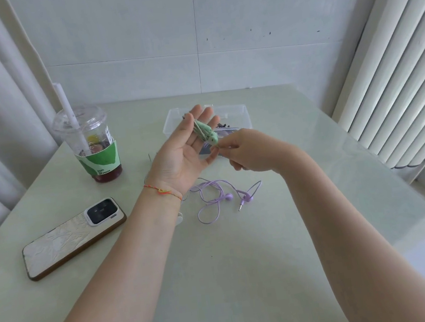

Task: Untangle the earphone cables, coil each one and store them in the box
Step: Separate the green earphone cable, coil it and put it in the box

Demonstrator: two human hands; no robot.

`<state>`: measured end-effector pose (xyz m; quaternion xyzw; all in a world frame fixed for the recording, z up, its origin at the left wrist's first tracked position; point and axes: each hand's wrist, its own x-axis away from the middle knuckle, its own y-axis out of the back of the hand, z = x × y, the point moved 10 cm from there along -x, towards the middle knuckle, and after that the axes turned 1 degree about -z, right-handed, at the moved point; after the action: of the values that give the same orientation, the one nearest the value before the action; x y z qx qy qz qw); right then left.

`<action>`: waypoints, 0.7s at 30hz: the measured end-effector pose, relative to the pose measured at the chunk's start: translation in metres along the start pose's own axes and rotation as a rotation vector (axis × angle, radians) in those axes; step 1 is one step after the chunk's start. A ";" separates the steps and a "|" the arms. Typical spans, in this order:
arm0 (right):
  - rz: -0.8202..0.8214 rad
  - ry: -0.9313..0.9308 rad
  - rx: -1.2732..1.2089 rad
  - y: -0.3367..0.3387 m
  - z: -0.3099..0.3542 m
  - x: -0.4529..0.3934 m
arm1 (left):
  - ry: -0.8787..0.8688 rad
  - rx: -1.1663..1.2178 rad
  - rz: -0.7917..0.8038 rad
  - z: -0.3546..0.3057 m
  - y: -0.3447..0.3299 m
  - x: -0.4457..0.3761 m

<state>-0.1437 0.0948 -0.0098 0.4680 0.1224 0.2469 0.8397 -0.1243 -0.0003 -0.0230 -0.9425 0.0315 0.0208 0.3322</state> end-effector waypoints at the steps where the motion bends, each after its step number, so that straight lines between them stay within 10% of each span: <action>1: 0.017 -0.002 0.040 -0.002 0.001 0.000 | -0.004 -0.023 -0.013 0.001 0.000 0.000; 11: 0.180 0.030 0.111 -0.015 0.019 0.011 | -0.135 -0.400 -0.235 0.001 0.024 0.000; 21: -0.224 0.061 -0.056 0.042 0.016 0.015 | 0.055 -0.680 -0.057 0.021 0.012 -0.006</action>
<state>-0.1366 0.1092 0.0350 0.4201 0.1924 0.1691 0.8705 -0.1314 0.0033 -0.0463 -1.0000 0.0051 -0.0046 -0.0015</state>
